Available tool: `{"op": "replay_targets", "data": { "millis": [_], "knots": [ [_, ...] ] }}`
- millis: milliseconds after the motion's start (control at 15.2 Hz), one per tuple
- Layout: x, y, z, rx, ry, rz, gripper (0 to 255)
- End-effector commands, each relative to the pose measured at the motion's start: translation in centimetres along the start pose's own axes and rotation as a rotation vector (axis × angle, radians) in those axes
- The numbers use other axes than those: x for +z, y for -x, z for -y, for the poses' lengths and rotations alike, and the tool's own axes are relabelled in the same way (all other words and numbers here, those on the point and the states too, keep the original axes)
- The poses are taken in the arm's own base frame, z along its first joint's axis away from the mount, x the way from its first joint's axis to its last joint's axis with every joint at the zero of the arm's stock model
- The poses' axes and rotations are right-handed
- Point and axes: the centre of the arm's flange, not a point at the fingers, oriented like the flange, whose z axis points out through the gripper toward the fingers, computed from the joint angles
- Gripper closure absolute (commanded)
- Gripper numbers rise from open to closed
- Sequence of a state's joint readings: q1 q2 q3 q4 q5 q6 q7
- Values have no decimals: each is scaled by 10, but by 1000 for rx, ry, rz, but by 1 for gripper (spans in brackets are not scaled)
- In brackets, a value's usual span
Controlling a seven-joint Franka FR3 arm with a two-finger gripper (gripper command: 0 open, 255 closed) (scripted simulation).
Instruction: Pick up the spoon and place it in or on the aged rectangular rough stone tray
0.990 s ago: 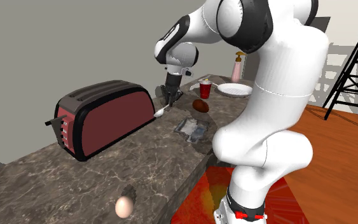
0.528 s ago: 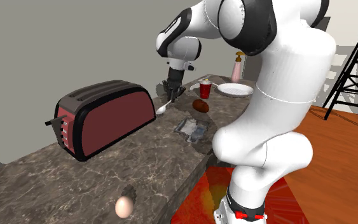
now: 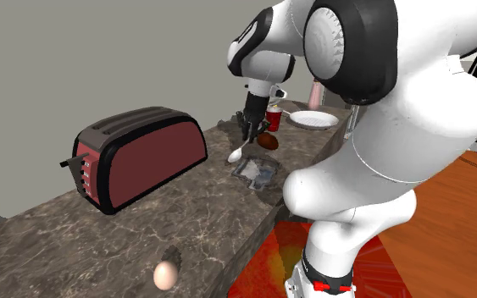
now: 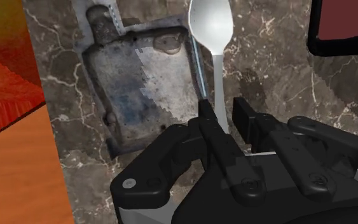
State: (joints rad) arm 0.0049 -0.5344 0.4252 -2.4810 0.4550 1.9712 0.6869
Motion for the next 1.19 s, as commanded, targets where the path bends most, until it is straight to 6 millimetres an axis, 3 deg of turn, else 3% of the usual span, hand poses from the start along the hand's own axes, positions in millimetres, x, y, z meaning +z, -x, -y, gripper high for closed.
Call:
{"op": "replay_targets", "data": {
  "millis": [0, 132, 1122],
  "knots": [
    [-8, 2, -24, -2, -1, 1, 255],
    [-14, 6, -54, -2, -1, 1, 255],
    [66, -5, -66, -2, -1, 1, 255]
  ]
}}
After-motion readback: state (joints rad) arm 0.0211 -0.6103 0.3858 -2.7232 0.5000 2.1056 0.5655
